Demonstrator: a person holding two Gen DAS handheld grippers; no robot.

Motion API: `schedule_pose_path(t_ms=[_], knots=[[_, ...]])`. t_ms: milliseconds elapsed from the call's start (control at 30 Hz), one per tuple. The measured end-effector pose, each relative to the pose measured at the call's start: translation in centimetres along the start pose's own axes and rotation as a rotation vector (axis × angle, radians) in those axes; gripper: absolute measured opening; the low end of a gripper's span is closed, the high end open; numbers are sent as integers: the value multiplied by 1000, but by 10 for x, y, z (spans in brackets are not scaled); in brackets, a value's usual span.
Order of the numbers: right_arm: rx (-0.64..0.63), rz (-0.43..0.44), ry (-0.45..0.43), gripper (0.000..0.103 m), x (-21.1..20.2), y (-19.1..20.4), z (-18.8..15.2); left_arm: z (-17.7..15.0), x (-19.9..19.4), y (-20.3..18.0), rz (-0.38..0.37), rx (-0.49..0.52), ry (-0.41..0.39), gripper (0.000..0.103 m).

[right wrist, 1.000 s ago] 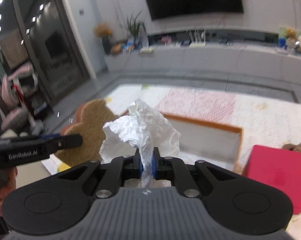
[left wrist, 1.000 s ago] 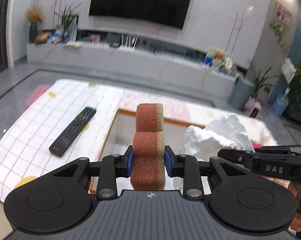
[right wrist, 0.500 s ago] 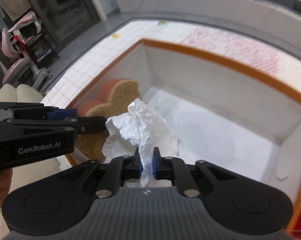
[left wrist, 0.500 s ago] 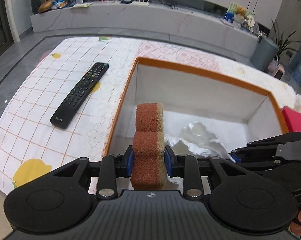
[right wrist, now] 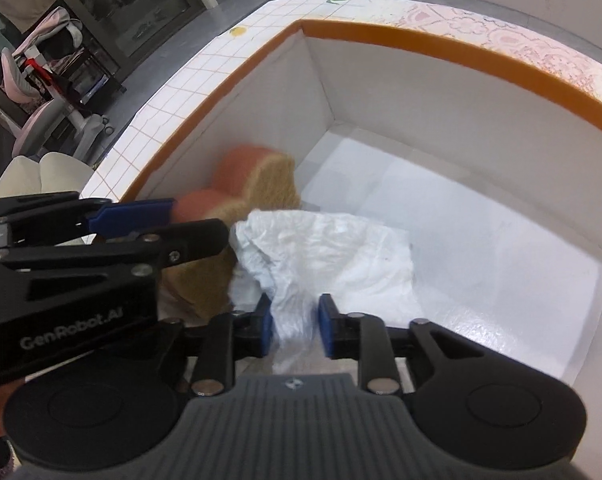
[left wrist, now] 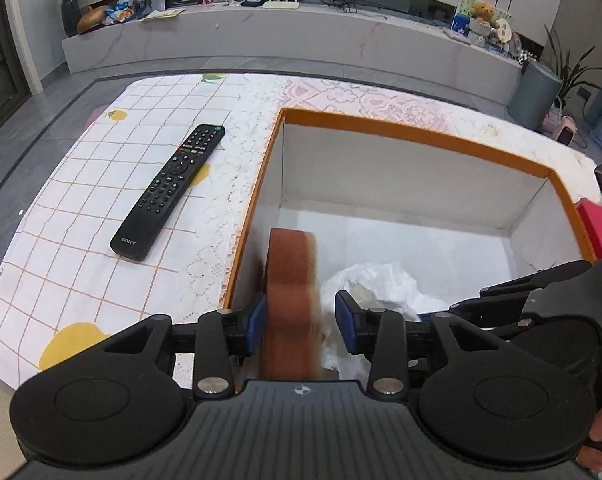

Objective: Organize soft objects
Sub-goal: 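Carry the sponge and tissue over the orange box and open both tools, then move both tools from the orange box back over the remaining items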

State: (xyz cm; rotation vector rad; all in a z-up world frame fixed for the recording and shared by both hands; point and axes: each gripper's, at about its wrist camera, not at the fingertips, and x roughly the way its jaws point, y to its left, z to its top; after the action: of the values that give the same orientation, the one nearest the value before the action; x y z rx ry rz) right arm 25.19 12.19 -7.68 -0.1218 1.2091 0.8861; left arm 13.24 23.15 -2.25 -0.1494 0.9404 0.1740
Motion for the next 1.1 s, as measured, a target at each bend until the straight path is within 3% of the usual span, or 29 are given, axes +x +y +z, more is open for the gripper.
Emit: schedule_pose_path(t_ms=[100, 267, 500, 767, 867, 1100], knots=[[19, 2, -15, 39, -10, -1, -1, 2, -13, 1, 7, -3, -31, 57], [34, 27, -66, 50, -38, 1, -5, 4, -38, -3, -1, -3, -84, 57], [46, 7, -157, 53, -87, 4, -24, -2, -76, -25, -32, 38, -180, 57], [82, -50, -342, 56, -168, -7, -77, -19, -110, -74, -129, 127, -288, 57], [109, -104, -413, 62, -197, -19, -105, -29, -116, -101, -178, 170, -337, 57], [187, -241, -512, 63, -248, -50, -168, -53, -121, -166, -298, 245, -406, 56]])
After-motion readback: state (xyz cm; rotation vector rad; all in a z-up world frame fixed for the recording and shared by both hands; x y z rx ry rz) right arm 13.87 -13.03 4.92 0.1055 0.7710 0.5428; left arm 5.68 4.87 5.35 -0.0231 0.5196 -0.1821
